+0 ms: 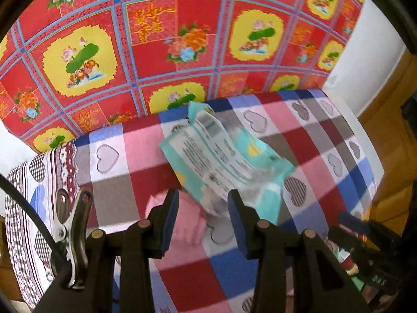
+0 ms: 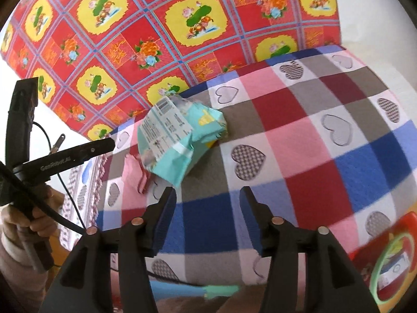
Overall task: Collect trash
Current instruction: 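Lower both grippers toward the teal wipes package on the bed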
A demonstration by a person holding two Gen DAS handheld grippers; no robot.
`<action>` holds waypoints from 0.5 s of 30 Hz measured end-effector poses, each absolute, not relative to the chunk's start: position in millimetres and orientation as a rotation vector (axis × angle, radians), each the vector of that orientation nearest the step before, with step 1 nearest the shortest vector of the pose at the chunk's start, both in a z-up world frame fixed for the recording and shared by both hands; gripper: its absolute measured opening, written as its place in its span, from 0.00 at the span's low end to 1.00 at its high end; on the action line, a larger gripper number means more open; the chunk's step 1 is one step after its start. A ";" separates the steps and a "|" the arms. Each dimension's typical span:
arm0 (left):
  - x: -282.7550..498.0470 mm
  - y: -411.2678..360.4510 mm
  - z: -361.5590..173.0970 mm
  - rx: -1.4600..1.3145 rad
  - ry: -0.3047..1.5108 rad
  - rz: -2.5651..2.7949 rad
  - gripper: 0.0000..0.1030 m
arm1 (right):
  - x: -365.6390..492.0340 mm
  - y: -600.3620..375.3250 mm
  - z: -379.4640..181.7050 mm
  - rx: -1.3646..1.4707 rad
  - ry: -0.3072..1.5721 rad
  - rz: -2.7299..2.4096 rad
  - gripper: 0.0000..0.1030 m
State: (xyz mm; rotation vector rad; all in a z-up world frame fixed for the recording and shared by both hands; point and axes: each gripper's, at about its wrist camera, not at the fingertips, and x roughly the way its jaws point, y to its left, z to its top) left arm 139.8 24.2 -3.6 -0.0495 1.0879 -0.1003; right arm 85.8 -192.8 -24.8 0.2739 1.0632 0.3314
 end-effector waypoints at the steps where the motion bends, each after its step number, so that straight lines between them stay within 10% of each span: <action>1: 147.6 27.3 -4.9 -0.053 1.092 -0.093 0.40 | 90.4 -190.7 -25.4 0.281 1.070 0.337 0.53; 15: 233.0 23.3 -42.5 0.053 1.143 -0.137 0.40 | 153.6 -158.1 -57.0 0.411 1.218 0.377 0.55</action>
